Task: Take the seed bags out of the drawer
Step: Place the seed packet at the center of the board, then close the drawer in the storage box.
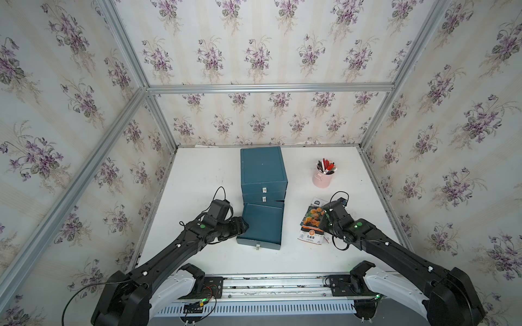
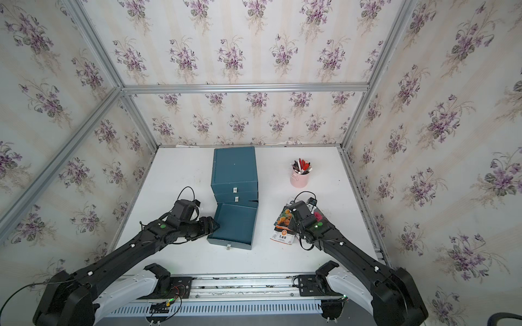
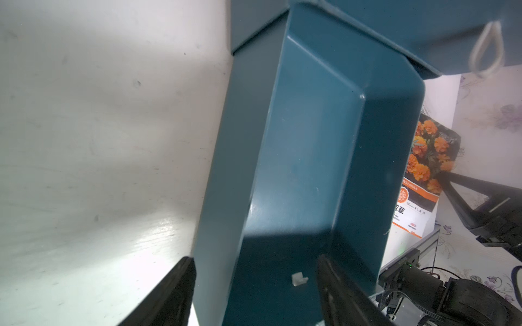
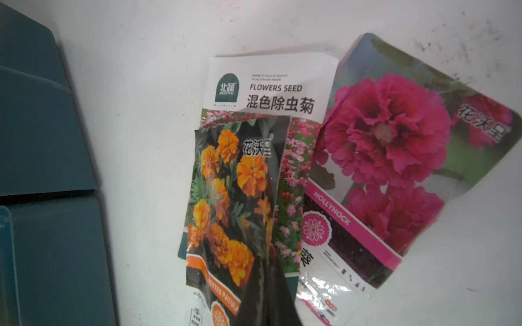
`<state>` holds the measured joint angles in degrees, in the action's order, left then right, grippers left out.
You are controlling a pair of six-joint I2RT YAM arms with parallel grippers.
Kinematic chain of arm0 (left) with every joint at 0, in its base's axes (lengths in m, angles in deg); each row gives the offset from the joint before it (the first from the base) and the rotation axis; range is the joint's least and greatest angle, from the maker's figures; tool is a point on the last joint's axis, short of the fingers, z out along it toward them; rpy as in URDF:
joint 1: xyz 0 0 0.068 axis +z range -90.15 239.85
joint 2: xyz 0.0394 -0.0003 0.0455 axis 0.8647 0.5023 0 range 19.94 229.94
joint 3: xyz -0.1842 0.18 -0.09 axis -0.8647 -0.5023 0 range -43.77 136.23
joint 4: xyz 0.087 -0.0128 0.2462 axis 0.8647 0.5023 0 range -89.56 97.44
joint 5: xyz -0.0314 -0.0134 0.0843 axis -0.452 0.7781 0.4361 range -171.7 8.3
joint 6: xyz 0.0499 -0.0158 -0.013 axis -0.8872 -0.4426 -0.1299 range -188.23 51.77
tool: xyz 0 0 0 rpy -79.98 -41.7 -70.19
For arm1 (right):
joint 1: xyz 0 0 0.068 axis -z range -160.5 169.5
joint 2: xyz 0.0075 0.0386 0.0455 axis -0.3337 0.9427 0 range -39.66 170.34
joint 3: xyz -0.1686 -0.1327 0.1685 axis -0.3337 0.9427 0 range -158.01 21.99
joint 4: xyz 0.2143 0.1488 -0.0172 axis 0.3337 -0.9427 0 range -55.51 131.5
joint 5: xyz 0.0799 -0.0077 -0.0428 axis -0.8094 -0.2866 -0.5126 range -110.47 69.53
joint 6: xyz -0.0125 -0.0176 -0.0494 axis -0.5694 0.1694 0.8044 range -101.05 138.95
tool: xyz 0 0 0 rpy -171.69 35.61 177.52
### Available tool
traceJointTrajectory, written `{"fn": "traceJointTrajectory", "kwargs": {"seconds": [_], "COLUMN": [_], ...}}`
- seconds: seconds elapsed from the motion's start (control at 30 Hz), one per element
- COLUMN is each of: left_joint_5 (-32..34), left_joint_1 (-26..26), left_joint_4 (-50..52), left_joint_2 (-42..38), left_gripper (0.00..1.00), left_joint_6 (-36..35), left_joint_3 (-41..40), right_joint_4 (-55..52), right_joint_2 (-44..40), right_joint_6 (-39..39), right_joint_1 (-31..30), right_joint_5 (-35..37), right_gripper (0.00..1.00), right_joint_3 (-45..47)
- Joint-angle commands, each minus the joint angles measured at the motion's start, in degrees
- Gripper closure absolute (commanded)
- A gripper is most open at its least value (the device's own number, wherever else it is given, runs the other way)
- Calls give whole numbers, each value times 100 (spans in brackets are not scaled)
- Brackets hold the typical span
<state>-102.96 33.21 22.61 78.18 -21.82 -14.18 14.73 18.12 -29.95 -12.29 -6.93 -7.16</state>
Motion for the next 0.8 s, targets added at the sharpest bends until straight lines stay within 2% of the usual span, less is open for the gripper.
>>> {"fn": "traceJointTrajectory", "kwargs": {"seconds": [0.0,0.03,0.07,0.2,0.3,0.37,0.43,0.57,0.63,0.7,0.77], "left_joint_5": [-96,-124,-150,42,508,749,1044,1319,1296,1227,1072], "left_joint_1": [-9,-9,-9,-9,0,9,36,177,286,391,491], "left_joint_4": [82,102,167,761,1371,1727,1951,2021,2007,1977,1985], "left_joint_2": [-66,-90,-118,-391,-570,-599,-588,-291,92,453,869], "left_gripper": [27,26,26,23,21,19,16,10,9,8,8], "left_joint_6": [8,8,-9,-220,-482,-654,-799,-1155,-1300,-1340,-1428], "left_joint_3": [78,128,187,724,1357,1840,2287,3049,3454,3769,4117], "right_joint_4": [-55,-148,-222,-358,-420,-343,-152,719,1390,1891,2238], "right_joint_2": [-36,-124,-244,-898,-1190,-1259,-1174,-784,-545,-262,105], "right_joint_6": [96,141,196,420,469,447,345,314,199,-23,-111], "right_joint_1": [15,15,15,-35,-508,-1491,-2771,-4946,-5545,-5792,-6039], "right_joint_5": [157,174,190,70,37,255,649,1085,912,667,709], "right_gripper": [49,32,28,23,23,25,26,28,27,27,26], "right_joint_3": [-118,-179,-230,-434,-680,-821,-941,-820,-537,-258,-120]}}
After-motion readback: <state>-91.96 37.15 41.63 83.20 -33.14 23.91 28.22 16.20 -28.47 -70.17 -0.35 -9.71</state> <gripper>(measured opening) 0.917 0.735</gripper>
